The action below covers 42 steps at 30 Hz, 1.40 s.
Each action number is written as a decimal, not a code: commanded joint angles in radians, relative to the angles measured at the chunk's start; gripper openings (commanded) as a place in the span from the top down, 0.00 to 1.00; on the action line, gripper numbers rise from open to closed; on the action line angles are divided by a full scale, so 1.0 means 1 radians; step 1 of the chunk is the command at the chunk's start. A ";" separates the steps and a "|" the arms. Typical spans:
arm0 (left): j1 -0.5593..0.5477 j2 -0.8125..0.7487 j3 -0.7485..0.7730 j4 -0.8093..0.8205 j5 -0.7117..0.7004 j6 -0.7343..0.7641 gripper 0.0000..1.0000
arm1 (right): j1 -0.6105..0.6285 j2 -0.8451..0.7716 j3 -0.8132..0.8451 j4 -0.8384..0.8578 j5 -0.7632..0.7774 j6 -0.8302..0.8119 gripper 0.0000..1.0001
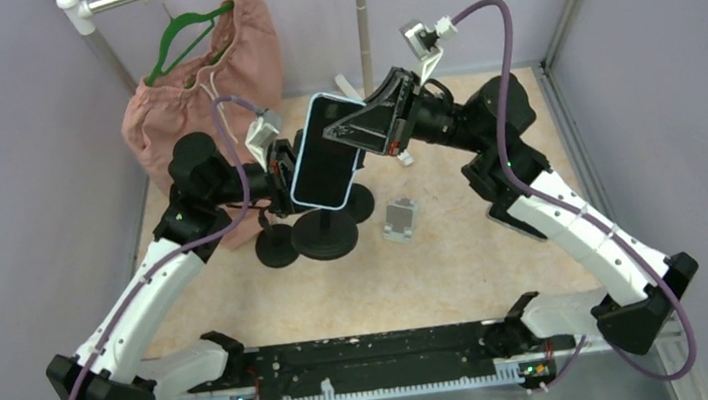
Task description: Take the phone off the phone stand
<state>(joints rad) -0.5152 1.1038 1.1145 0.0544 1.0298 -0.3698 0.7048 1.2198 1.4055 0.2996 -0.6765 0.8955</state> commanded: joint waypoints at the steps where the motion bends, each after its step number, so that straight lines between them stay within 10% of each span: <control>1: -0.003 -0.033 0.011 0.015 -0.024 0.008 1.00 | 0.026 -0.094 -0.043 -0.038 0.070 -0.123 0.84; 13: -0.001 -0.061 -0.089 0.010 -0.090 0.051 1.00 | 0.026 -0.147 -0.176 -0.058 0.031 -0.095 0.92; 28: 0.105 0.003 -0.133 0.102 -0.096 -0.320 1.00 | 0.126 -0.130 -0.103 -0.002 -0.040 -0.150 1.00; 42: 0.110 -0.030 -0.122 0.007 -0.231 -0.001 1.00 | 0.196 -0.139 -0.037 -0.107 0.022 -0.079 1.00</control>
<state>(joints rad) -0.4366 1.0542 0.9764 0.0963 1.0332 -0.3653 0.8295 1.1519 1.3167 0.1787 -0.5137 0.7109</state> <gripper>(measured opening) 0.280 0.118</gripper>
